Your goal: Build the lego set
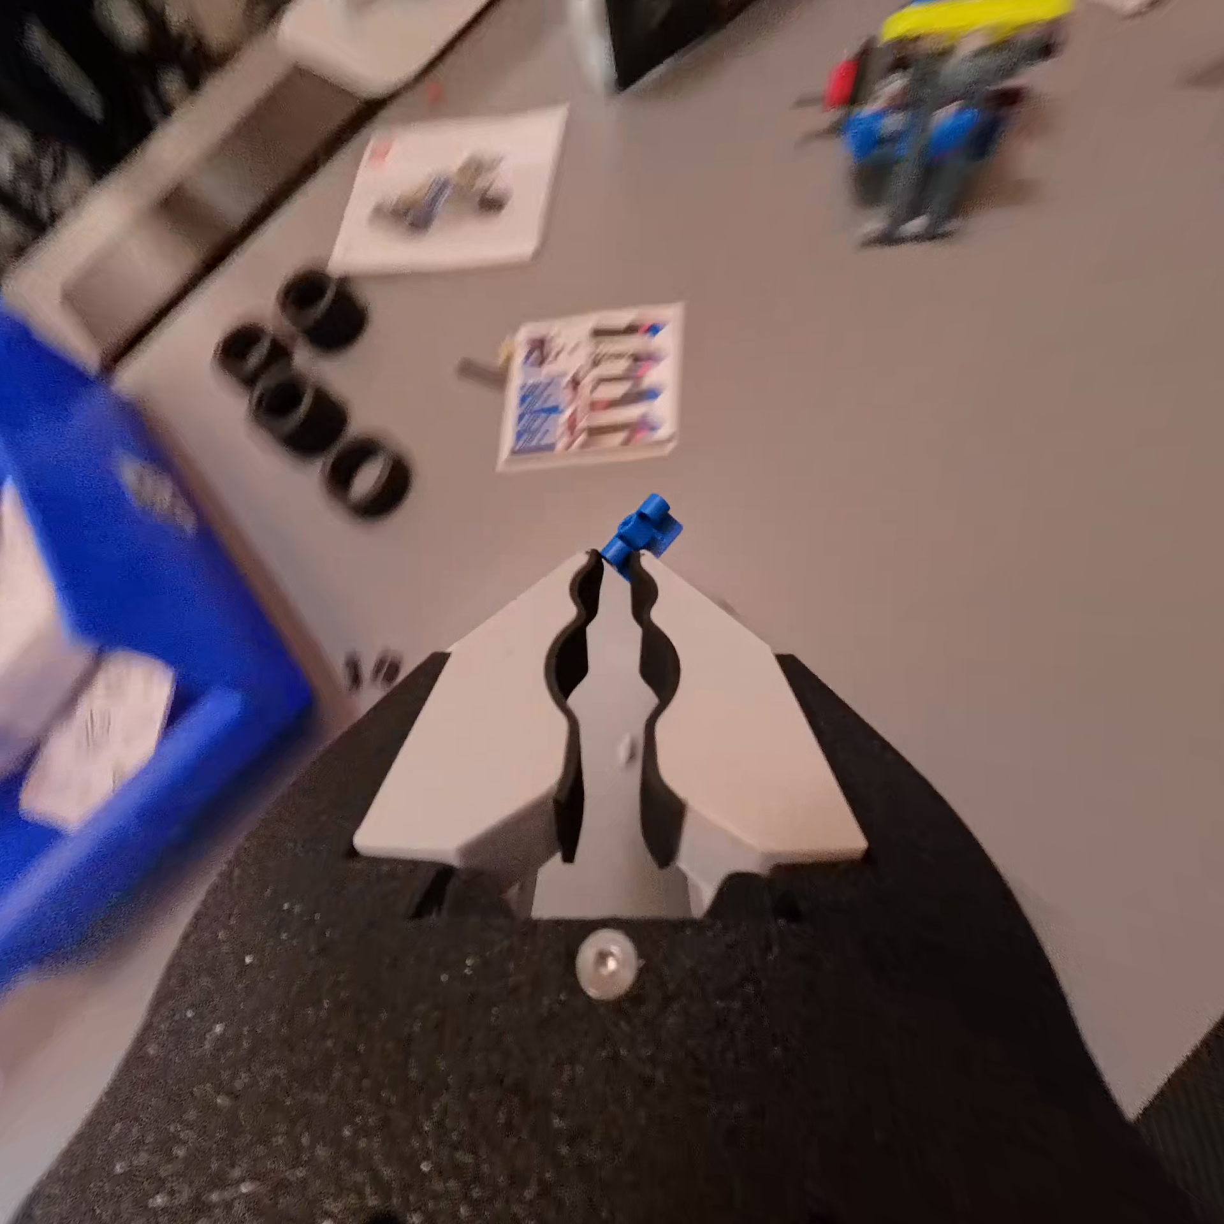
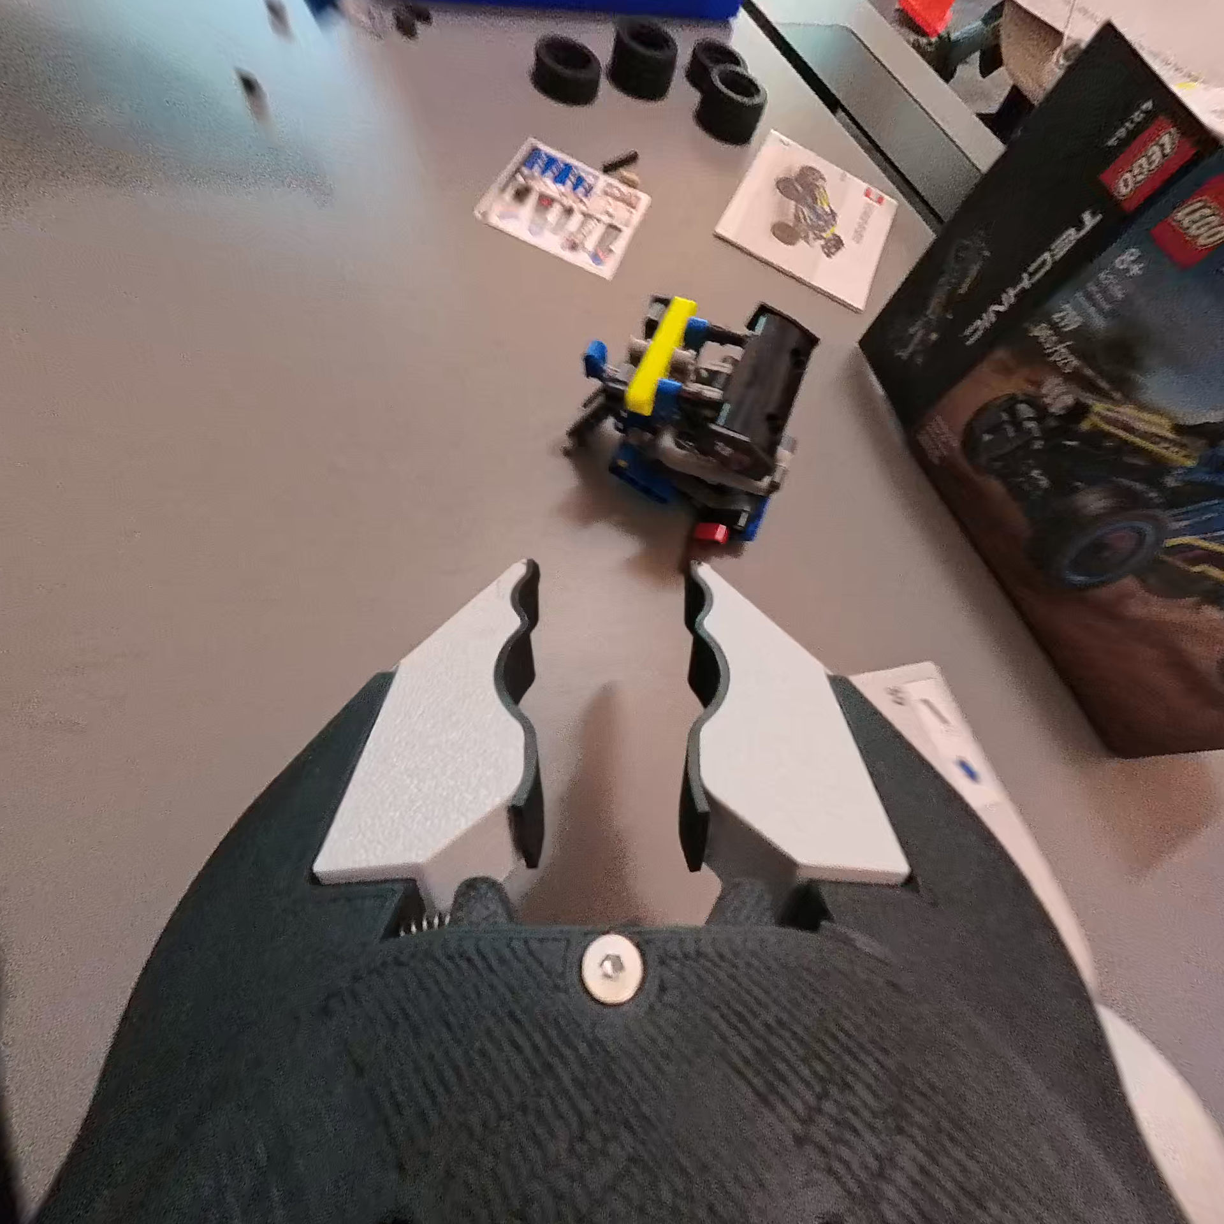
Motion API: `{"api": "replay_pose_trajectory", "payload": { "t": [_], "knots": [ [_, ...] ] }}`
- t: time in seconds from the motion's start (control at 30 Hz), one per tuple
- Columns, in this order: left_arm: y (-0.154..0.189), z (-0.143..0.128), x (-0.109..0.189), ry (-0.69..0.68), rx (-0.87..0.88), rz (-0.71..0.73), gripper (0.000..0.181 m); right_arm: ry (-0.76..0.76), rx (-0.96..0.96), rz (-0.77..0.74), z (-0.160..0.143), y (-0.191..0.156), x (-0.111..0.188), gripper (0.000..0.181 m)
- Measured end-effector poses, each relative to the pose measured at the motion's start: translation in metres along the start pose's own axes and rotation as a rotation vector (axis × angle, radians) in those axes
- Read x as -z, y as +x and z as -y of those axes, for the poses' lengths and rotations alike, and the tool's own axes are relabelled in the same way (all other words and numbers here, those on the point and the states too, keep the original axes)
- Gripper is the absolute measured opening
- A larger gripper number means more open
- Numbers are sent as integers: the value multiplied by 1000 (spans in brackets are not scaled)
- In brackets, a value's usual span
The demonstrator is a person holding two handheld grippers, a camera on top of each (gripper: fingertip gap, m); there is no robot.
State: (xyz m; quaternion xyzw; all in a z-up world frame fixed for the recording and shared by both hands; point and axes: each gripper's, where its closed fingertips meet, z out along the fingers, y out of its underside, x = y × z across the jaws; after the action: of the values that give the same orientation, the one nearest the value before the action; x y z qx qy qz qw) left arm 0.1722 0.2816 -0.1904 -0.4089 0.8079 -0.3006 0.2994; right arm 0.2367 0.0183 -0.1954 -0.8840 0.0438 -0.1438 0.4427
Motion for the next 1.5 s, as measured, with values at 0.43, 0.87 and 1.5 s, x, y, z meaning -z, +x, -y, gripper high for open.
{"api": "replay_pose_trajectory", "payload": {
  "t": [0.43, 0.87, 1.5],
  "knots": [
    [216, 160, -70, 540, -212, -506, 6, 361, -252, 6, 22, -38, 43, 21],
    [228, 174, -80, 596, -205, -523, 6, 410, -189, -66, 9, -26, 54, 6],
    [215, 133, -85, 500, -383, -419, 17, 371, 289, 28, 0, -39, 27, 5]
  ]
}}
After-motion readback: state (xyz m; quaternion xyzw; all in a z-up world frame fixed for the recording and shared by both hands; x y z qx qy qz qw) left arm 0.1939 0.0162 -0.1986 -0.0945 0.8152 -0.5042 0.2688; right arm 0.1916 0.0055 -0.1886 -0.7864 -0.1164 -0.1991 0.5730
